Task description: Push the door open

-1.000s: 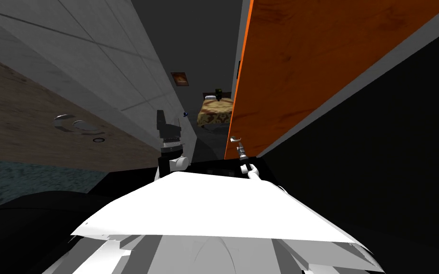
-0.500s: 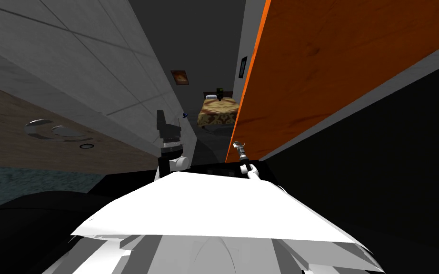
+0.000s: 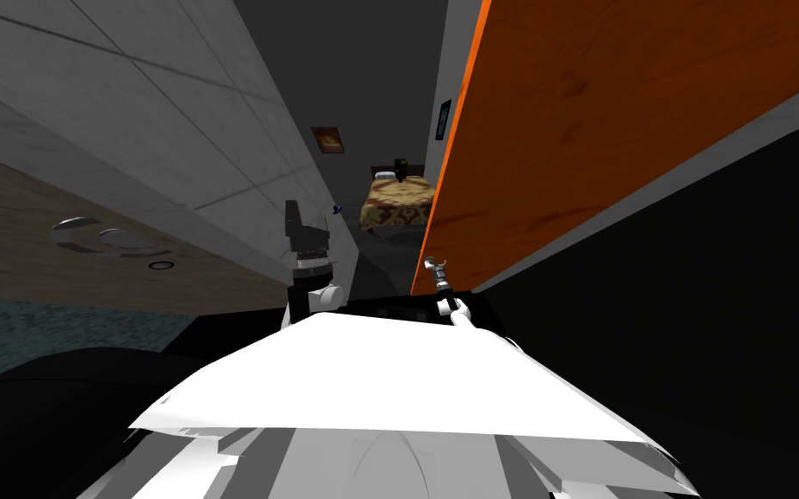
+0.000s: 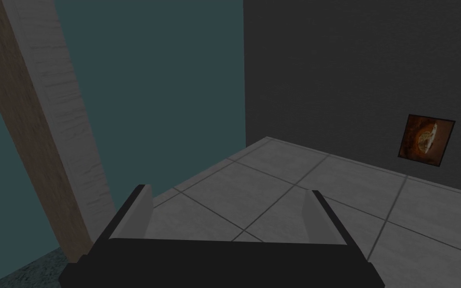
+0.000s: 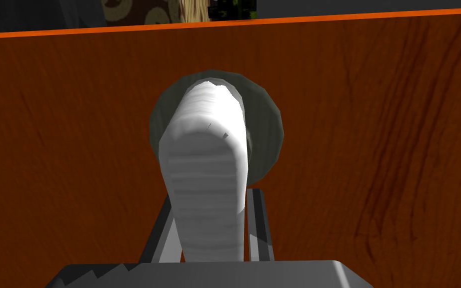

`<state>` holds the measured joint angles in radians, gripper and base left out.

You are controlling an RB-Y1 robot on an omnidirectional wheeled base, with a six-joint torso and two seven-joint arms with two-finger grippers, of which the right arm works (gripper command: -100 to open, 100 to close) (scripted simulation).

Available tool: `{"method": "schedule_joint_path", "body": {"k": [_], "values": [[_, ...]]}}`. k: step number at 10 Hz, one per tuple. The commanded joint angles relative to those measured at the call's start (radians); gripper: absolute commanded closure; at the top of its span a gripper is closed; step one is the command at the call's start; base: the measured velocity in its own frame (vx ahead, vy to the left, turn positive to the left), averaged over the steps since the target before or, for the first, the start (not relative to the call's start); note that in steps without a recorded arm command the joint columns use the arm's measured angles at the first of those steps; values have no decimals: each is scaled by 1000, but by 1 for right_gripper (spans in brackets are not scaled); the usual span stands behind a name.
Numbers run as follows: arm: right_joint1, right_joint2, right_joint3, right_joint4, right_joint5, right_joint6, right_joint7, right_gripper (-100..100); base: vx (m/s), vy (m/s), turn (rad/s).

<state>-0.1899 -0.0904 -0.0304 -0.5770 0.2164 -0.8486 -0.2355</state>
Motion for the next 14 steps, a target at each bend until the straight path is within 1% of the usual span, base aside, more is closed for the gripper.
{"method": "schedule_joint_path", "body": {"k": [1,2,4,8,10,11,12,14], "values": [[5,0,0,2,0,-2,0,100,0,0,0],[1,-2,-9,1,-6,1,4,100,100,10,-15],[1,-3,-17,1,-11,2,9,100,145,62,-34],[3,-8,-46,3,-30,5,24,100,161,59,-24],[3,-8,-46,3,-30,5,24,100,89,38,-15],[4,-10,-67,4,-43,8,35,100,114,68,-46],[4,-10,-67,-3,-43,8,35,100,144,72,-76],[5,-13,-90,5,-58,10,48,100,160,78,-53]]}}
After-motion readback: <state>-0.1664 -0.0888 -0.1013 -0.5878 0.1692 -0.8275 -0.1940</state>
